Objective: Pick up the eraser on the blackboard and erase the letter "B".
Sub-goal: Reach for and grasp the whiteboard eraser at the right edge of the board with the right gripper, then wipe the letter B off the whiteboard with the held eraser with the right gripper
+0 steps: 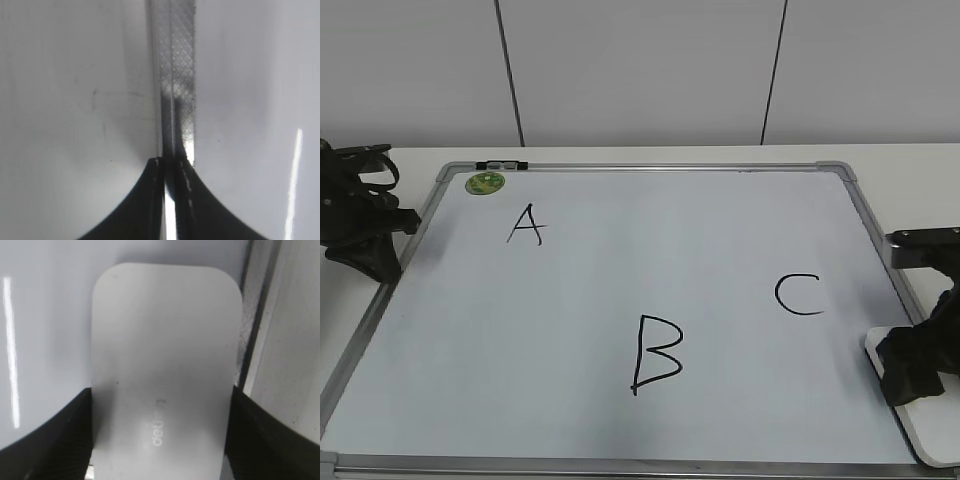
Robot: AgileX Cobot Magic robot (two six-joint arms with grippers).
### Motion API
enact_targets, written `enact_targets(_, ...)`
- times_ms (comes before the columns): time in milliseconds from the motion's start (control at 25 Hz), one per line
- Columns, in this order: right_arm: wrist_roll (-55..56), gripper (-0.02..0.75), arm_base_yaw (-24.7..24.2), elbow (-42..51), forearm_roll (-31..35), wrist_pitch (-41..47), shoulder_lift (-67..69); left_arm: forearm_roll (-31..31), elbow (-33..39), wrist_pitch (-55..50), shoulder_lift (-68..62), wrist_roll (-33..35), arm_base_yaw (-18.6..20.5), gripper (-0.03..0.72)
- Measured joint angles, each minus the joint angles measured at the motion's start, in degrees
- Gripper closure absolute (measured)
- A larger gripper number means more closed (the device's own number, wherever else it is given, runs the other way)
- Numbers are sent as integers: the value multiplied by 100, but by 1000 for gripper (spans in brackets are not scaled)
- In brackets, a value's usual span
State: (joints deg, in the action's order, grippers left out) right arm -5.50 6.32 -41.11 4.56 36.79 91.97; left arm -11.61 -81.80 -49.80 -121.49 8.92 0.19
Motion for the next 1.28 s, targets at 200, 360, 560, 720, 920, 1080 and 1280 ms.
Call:
enact_targets(200,0,193,0,-67,0,119,0,0,0,0,0,0,0,676)
enact_targets(360,0,193,0,-368,0,485,-160,0,0,0,0,0,0,676)
enact_targets(560,0,194,0,-812,0,943,-447,0,0,0,0,0,0,676)
enact_targets(720,-183,194,29,-1291,118,1470,-497,0,0,0,0,0,0,676)
enact_targets(920,-263,192,612,-1835,132,1813,-497,0,0,0,0,0,0,676)
enact_targets(1080,-273,192,1297,-2207,175,1901,-431,0,0,0,0,0,0,676)
enact_targets(1280,-273,192,1986,-2681,196,1970,101,0,0,0,0,0,0,676)
